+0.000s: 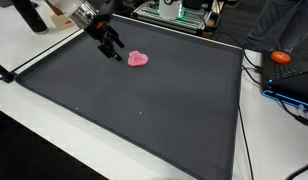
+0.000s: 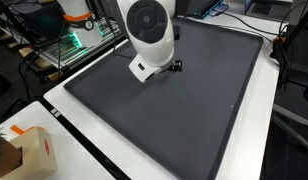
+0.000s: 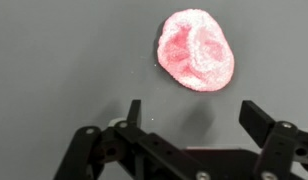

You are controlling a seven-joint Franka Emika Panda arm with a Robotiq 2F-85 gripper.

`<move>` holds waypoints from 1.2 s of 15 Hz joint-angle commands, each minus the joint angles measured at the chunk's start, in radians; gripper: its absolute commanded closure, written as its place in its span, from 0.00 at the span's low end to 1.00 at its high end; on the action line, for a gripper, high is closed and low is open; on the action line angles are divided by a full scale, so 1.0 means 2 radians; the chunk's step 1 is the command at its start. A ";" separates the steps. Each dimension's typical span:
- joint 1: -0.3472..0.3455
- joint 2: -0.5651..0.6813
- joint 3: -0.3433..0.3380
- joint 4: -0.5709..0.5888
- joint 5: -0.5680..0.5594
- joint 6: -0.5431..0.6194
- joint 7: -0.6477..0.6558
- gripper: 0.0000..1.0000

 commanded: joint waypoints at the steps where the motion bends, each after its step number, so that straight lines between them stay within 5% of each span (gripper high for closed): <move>1: 0.016 0.024 0.007 0.050 -0.080 -0.037 0.004 0.00; 9: 0.060 0.046 0.037 0.109 -0.201 -0.062 -0.054 0.00; 18: 0.105 0.042 0.061 0.106 -0.322 -0.065 -0.151 0.00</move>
